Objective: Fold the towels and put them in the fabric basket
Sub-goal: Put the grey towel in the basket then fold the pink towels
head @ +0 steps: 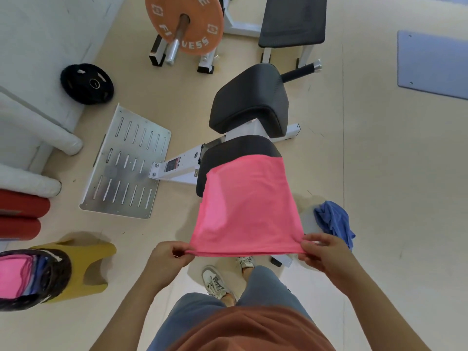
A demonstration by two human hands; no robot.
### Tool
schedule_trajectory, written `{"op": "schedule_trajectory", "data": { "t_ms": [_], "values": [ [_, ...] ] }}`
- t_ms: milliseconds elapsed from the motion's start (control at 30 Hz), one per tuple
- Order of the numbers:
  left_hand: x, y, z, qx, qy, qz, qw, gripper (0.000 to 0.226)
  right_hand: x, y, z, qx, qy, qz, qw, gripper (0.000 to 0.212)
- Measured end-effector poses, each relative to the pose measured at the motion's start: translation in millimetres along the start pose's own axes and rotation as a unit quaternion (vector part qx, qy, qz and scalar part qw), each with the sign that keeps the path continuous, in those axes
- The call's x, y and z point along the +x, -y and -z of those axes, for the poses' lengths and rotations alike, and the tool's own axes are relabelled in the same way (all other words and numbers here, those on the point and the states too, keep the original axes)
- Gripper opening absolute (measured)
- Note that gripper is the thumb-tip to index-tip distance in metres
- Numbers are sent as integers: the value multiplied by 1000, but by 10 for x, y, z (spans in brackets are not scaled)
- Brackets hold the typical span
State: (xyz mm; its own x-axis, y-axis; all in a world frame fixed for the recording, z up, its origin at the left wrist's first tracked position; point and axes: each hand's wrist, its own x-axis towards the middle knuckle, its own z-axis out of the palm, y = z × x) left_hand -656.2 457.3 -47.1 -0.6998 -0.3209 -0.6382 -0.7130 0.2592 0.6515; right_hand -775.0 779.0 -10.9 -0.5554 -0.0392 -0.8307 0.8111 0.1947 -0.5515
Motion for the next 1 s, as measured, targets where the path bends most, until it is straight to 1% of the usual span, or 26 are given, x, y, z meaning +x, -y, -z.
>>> {"op": "schedule_trajectory", "data": {
  "t_ms": [67, 133, 233, 267, 300, 367, 400, 433, 467, 533, 633, 700, 800, 900, 1000],
  "values": [
    [9, 29, 79, 21, -25, -16, 999, 20, -85, 83, 37, -10, 22, 13, 1000, 19],
    [44, -13, 105, 26, -58, -29, 998, 12, -104, 180, 18, -2, 20, 28, 999, 23],
    [179, -106, 74, 47, -89, -25, 995, 12, -36, 319, -92, 16, 19, 42, 999, 20],
    [248, -125, 77, 28, -102, -19, 994, 15, -9, 366, -129, 34, 26, 44, 998, 17],
    [314, -158, 93, -20, -111, -13, 994, 16, 14, 416, -154, 57, 39, 44, 997, 15],
    [432, -274, 131, -144, -130, -7, 981, 18, 45, 534, -167, 89, 80, 53, 991, 13],
    [465, -347, 161, -184, -137, -17, 973, 19, 56, 588, -166, 81, 97, 65, 990, 16],
    [498, -435, 187, -196, -140, -33, 970, 21, 86, 637, -158, 52, 100, 78, 991, 20],
    [538, -521, 205, -198, -141, -47, 969, 22, 131, 684, -152, 7, 85, 93, 992, 23],
    [646, -636, 230, -213, -141, -59, 965, 21, 266, 746, -161, -91, 25, 136, 986, 19],
    [830, -703, 244, -264, -129, -58, 954, 20, 528, 825, -229, -161, -68, 199, 964, 8],
    [924, -733, 186, -256, -136, -48, 956, 20, 707, 861, -283, -171, -86, 210, 959, 8],
    [1002, -779, 50, -198, -163, -33, 966, 16, 972, 838, -391, -134, -85, 195, 968, 13],
    [1103, -757, -26, -159, -193, -28, 968, 20, 1223, 783, -511, -148, -115, 184, 965, 16],
    [1277, -698, -49, -120, -205, -15, 971, 21, 1429, 743, -602, -146, -128, 189, 963, 14]
  ]
}}
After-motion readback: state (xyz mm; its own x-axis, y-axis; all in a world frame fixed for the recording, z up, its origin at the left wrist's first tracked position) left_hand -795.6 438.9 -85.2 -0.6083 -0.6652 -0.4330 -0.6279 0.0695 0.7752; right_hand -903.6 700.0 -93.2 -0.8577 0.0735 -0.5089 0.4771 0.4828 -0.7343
